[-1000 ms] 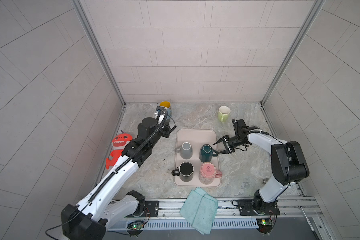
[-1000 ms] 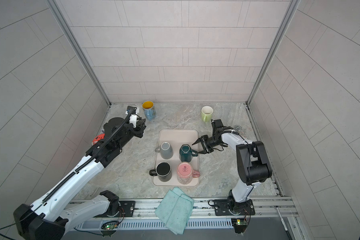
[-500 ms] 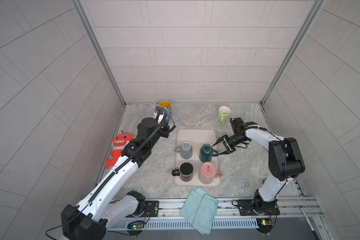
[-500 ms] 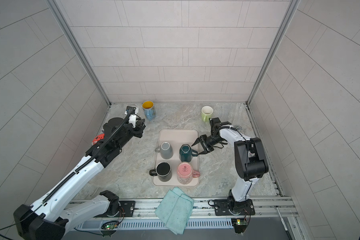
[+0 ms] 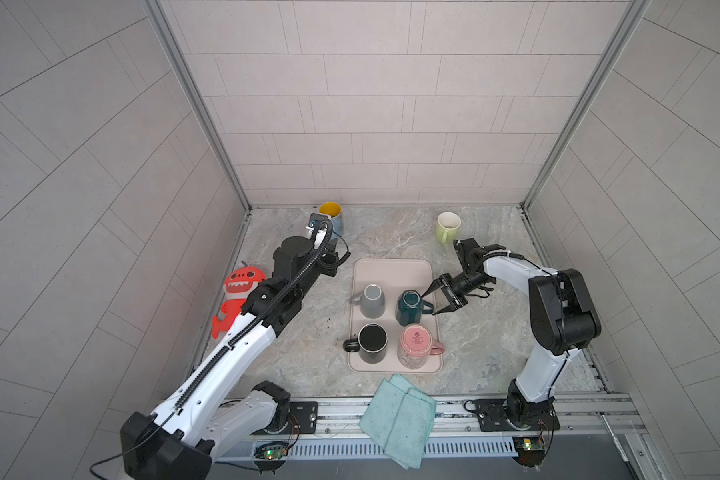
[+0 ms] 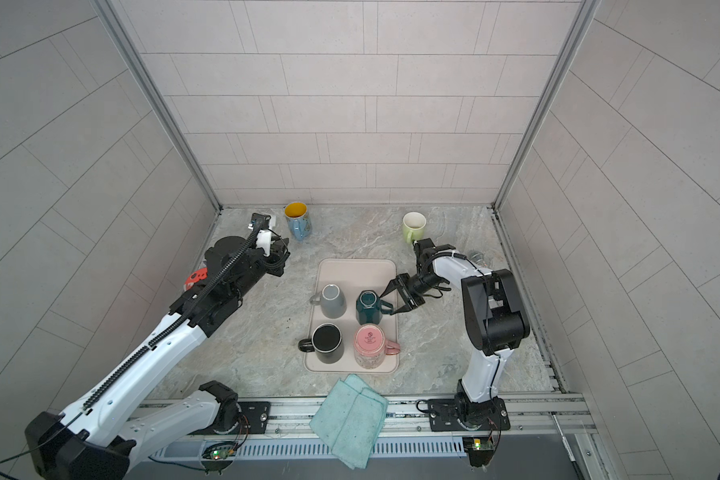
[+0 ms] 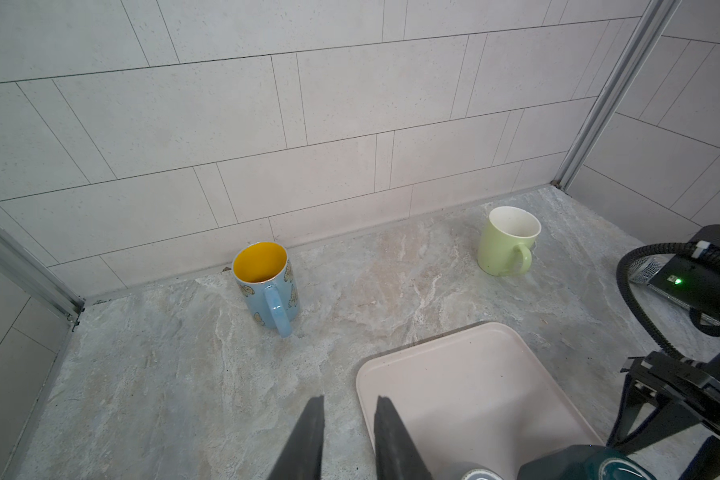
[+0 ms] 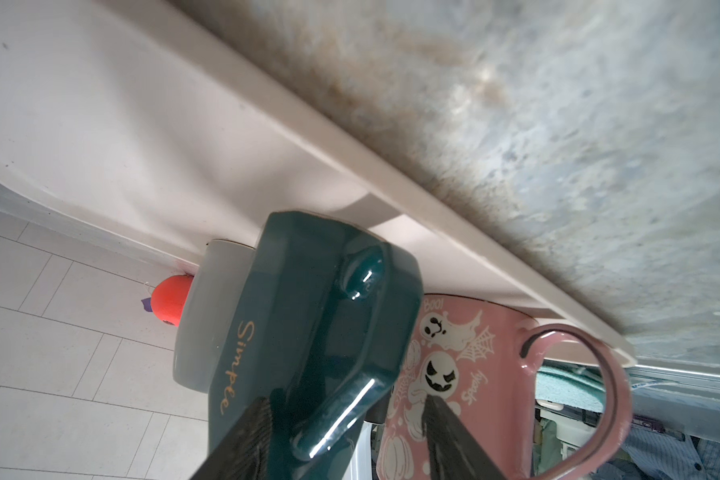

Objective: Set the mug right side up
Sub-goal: 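Close the right gripper on the dark green mug's base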

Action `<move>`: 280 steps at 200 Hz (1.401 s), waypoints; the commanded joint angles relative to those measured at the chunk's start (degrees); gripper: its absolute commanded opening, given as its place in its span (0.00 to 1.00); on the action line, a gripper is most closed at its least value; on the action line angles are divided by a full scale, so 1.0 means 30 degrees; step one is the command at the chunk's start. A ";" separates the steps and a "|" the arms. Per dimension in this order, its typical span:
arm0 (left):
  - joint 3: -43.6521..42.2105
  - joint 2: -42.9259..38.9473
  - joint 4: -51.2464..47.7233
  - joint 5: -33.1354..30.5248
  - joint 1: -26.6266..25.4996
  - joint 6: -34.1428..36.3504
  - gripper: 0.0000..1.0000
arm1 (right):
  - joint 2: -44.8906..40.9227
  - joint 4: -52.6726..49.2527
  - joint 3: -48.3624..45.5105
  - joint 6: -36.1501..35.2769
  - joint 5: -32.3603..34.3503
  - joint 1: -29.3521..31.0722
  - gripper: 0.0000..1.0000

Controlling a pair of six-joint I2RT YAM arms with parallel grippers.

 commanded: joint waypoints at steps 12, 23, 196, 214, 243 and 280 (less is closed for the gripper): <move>-0.0194 -0.0418 -0.0052 -0.0233 0.0172 0.0010 0.25 | 0.0447 -0.0324 0.0578 0.0457 0.0557 0.0142 0.60; -0.0143 -0.0370 -0.0050 -0.0229 0.0172 0.0017 0.25 | 0.0522 -0.0310 0.0740 0.0562 0.0687 0.0148 0.60; -0.0250 -0.0311 -0.0141 -0.0287 0.0318 0.0031 0.25 | 0.1774 -0.0257 0.1278 0.0782 0.0764 0.0734 0.50; -0.0234 -0.0325 -0.0145 -0.0287 0.0337 0.0011 0.25 | 0.1932 -0.0276 0.1431 0.0774 0.0734 0.0747 0.49; -0.0274 -0.0313 -0.0164 -0.0313 0.0348 0.0011 0.25 | 0.2225 -0.0259 0.1714 0.0724 0.0707 0.0777 0.46; -0.0311 -0.0347 -0.0223 -0.0360 0.0382 0.0040 0.25 | 0.2424 -0.0205 0.1788 0.0682 0.0706 0.0777 0.36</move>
